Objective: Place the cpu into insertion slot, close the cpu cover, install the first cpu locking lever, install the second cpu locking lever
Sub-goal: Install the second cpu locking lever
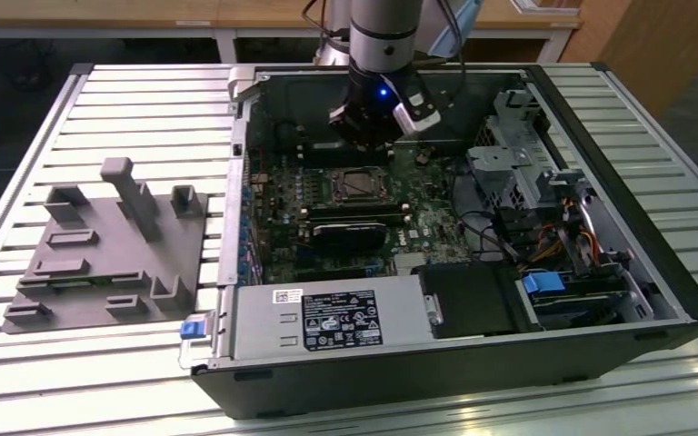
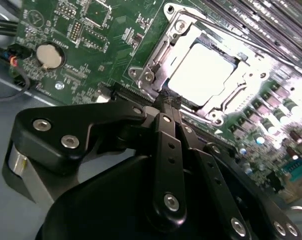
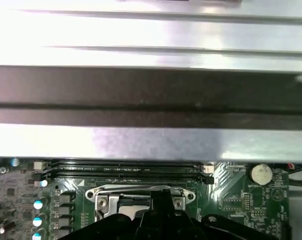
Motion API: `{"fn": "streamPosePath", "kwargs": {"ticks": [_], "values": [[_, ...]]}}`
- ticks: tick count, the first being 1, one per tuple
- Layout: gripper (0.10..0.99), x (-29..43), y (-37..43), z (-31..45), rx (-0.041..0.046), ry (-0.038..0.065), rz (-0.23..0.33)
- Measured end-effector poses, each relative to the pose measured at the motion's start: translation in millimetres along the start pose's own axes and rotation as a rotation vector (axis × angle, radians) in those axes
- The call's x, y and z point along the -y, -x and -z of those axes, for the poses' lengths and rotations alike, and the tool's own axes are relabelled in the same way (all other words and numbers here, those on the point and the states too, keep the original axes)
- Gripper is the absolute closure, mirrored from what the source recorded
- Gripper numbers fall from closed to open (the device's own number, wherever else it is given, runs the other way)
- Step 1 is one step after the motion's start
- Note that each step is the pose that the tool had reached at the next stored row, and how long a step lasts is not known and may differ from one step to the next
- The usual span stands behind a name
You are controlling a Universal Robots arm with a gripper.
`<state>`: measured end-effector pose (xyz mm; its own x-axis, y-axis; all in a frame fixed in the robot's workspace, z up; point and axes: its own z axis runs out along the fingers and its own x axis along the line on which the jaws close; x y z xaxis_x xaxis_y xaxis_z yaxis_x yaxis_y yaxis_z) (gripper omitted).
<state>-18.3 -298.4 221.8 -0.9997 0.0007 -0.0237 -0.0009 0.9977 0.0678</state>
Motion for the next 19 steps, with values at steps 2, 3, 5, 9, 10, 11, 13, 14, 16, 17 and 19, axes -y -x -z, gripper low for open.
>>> {"fn": "streamPosePath", "kwargs": {"ticks": [2,3,5,9,10,11,13,14,16,17,19], "values": [[0.980,0.2,-0.2,2.7,0.0000,0.001,0.000],[0.980,1.1,-0.3,2.8,0.0000,0.001,0.000],[0.980,3.1,-0.5,3.0,-0.0001,0.001,0.000],[0.980,10.6,-0.7,3.5,-0.0001,0.001,0.000],[0.980,12.6,-0.7,3.6,-0.0001,0.001,0.000],[0.980,14.6,-0.7,3.8,-0.0001,0.001,0.000],[0.980,18.8,-0.7,4.0,-0.0002,0.001,0.000],[0.980,21.1,-0.7,4.1,-0.0001,0.001,0.000],[0.980,25.0,-0.7,4.3,0.0000,0.001,0.000],[0.980,25.7,-0.7,4.4,0.0000,0.001,0.000],[0.980,26.4,-0.7,5.2,-0.0002,0.000,0.000]]}}
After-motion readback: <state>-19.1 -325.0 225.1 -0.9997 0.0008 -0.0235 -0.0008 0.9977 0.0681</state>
